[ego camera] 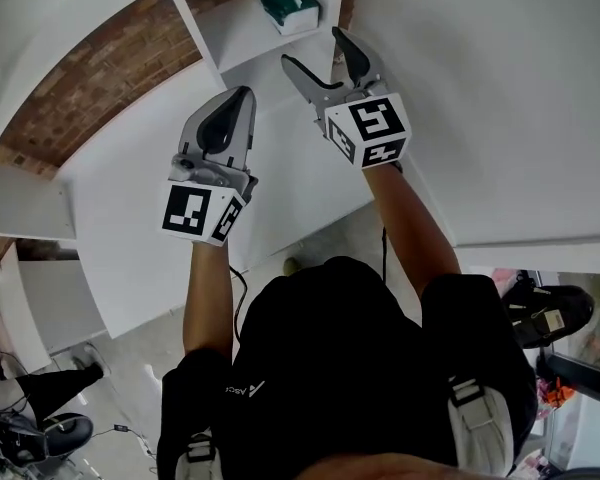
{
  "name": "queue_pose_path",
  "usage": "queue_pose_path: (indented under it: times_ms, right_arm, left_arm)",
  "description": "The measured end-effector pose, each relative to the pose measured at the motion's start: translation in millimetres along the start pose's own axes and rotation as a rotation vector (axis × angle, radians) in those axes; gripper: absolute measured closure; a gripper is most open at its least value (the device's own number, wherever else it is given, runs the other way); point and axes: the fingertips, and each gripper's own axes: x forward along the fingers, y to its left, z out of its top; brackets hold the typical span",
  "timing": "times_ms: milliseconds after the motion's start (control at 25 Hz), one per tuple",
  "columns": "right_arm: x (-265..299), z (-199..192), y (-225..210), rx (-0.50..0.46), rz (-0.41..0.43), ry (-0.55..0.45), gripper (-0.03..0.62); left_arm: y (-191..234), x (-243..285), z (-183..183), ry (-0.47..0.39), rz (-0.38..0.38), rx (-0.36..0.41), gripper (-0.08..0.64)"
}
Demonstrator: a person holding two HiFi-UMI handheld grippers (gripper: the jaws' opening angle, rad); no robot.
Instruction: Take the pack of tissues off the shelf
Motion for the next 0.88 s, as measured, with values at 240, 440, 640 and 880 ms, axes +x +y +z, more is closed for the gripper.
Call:
queue_pose_path:
  times_ms: [240,440,640,880]
  right_arm:
    - [52.7,-23.6,-29.0,-0.007,-0.055,0.076,0.207]
    - [85.5,-51.9,-47.8,-0.029,-0.074,0.150,0.190]
    - [113.9,-81.2,-64.0,-0.029,-0.083,0.206,0.184]
    - [138.2,-108.4,-73.1,-0.008,-0.113,0.251,0.166]
  left_arm:
    - [29.5,24.8,-13.2,0.003,0.013,-0.012,0.561]
    - [45.0,45.5,-23.0,-0.004,0.034,-0.036,0.561]
    - [58.2,63.5,-40.7,0.010,0.048,-0.057,0.561]
    - [68.5,74.9,-58.7,0.048,0.047,-0.068,0.561]
